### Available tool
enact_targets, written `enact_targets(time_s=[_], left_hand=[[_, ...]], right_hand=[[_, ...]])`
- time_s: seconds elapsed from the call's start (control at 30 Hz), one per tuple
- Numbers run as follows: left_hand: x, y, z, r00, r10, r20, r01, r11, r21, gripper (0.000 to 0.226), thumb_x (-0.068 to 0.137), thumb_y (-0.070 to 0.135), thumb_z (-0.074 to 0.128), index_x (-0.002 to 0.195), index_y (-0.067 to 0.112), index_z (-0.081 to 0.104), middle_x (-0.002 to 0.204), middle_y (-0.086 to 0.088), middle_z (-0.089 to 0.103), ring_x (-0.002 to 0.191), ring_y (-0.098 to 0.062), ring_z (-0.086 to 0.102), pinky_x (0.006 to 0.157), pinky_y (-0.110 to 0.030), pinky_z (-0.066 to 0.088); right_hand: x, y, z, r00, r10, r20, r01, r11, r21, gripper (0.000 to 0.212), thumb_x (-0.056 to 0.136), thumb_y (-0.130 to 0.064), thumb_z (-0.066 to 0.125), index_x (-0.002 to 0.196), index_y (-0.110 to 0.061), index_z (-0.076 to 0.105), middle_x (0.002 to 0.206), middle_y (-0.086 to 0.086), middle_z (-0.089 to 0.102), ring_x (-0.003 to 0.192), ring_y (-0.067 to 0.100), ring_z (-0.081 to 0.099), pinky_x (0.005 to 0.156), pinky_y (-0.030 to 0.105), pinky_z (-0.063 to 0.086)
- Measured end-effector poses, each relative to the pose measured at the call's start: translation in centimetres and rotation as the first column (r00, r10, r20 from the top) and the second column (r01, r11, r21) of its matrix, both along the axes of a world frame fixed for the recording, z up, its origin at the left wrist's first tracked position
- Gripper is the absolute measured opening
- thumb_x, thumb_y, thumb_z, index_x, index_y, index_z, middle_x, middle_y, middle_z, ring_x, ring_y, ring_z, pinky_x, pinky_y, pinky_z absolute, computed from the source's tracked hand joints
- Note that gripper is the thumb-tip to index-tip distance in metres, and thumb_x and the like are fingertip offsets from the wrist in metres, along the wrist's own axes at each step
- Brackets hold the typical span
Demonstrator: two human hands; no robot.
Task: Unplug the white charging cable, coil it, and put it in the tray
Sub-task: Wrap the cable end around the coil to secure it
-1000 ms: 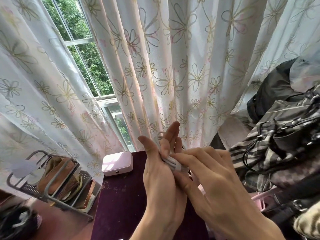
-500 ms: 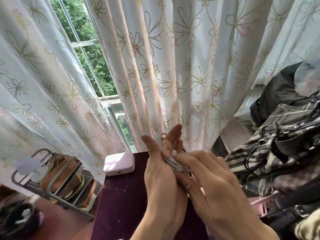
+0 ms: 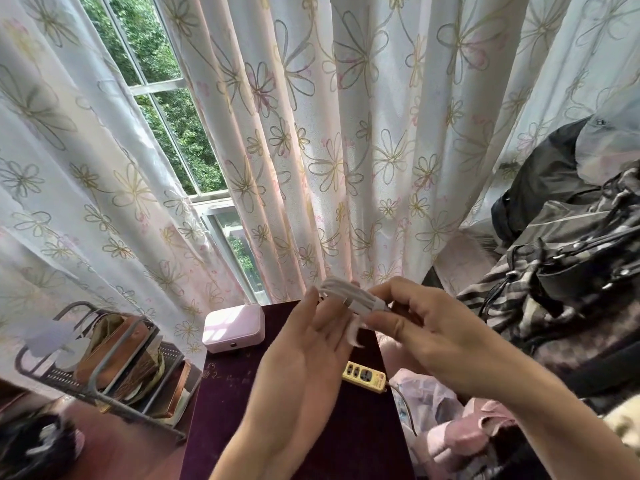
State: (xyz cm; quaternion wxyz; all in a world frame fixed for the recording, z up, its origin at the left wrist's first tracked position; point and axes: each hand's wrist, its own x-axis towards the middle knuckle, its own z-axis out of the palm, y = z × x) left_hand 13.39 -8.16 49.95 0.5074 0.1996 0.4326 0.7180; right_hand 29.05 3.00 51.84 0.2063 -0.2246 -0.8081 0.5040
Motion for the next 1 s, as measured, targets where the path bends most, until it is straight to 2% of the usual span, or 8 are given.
enact_targets(time_s=[0.03,0.1,0.17,0.23,0.4,0.53,0.7,1.0], left_hand=[[-2.8,-1.6,2.5,0.93,0.042,-0.365,-0.108,0.981,-0.161,0.054,0.083,0.03,0.068,0.12,-0.009,0.068,0.126,-0.023,0.069,0.126,-0.028,0.062,0.107,-0.037,0.048],[-1.4,-3.7,2.5,0.86,-0.086,-0.503,0.036,0.993,-0.11,0.04,0.078,0.034,0.073,0.108,0.008,0.079,0.112,-0.013,0.078,0.113,-0.026,0.071,0.091,-0.027,0.058],[-2.5,-4.5,3.5,0.489,0.026,-0.872,-0.159,0.985,-0.059,0.036,0.08,0.049,0.071,0.11,0.03,0.077,0.109,0.003,0.077,0.103,-0.015,0.072,0.078,-0.021,0.058],[-2.5,-4.0,4.0,0.19,0.006,-0.982,-0.117,0.993,-0.017,0.043,0.084,0.06,0.066,0.124,0.047,0.064,0.128,0.02,0.063,0.118,-0.002,0.06,0.085,-0.023,0.052],[-3.8,-1.1,4.4,-0.003,-0.31,-0.951,0.083,0.947,-0.31,0.045,0.087,0.074,0.052,0.126,0.053,0.06,0.114,0.038,0.063,0.111,0.012,0.058,0.087,-0.02,0.049],[-4.6,-0.8,3.3,0.078,-0.5,-0.862,0.203,0.855,-0.477,0.039,0.085,0.074,0.057,0.109,0.046,0.071,0.099,0.025,0.075,0.094,0.001,0.069,0.081,-0.032,0.056],[-4.9,-0.9,1.4,0.228,-0.598,-0.768,0.323,0.791,-0.519,0.038,0.088,0.064,0.064,0.093,0.027,0.074,0.086,0.006,0.074,0.082,-0.004,0.068,0.075,-0.024,0.05],[-6.0,-1.3,0.2,0.516,-0.603,-0.608,0.383,0.798,-0.466,0.039,0.087,0.052,0.072,0.093,0.015,0.081,0.083,-0.001,0.077,0.081,-0.01,0.066,0.08,-0.026,0.05]], right_hand=[[0.3,0.7,0.1,1.0,0.007,0.022,-0.006,0.999,-0.035,0.015,0.098,-0.04,0.067,0.107,-0.028,0.073,0.084,-0.017,0.072,0.069,-0.003,0.063,0.067,0.02,0.049],[0.8,1.7,0.2,0.996,0.028,0.083,-0.022,0.997,-0.069,0.024,0.095,-0.044,0.066,0.108,-0.026,0.074,0.091,-0.005,0.076,0.077,0.01,0.068,0.074,0.032,0.053],[1.1,2.3,0.4,0.986,0.096,0.133,-0.084,0.992,-0.094,0.019,0.1,-0.039,0.066,0.108,-0.024,0.075,0.087,-0.006,0.073,0.074,0.008,0.064,0.072,0.026,0.05],[0.8,2.5,0.6,0.971,0.169,0.166,-0.154,0.983,-0.104,0.016,0.101,-0.034,0.066,0.106,-0.023,0.075,0.079,-0.008,0.065,0.069,0.002,0.055,0.065,0.021,0.045],[-0.4,2.1,1.4,0.938,0.289,0.191,-0.266,0.954,-0.137,0.022,0.101,-0.04,0.068,0.101,-0.018,0.073,0.07,0.002,0.05,0.06,0.016,0.046,0.054,0.035,0.039],[-0.5,1.8,1.3,0.911,0.34,0.235,-0.325,0.94,-0.1,0.021,0.101,-0.035,0.069,0.103,-0.015,0.075,0.069,0.024,0.051,0.056,0.013,0.043,0.05,0.024,0.037],[-0.8,1.2,-0.2,0.914,0.336,0.229,-0.328,0.942,-0.072,0.019,0.1,-0.04,0.067,0.104,-0.024,0.077,0.084,0.033,0.06,0.067,0.023,0.048,0.061,0.053,0.044],[-1.6,-0.7,-3.8,0.982,0.077,0.173,-0.092,0.993,0.078,0.017,0.099,-0.049,0.063,0.111,-0.042,0.073,0.099,-0.011,0.071,0.087,0.005,0.066,0.078,0.028,0.054]])
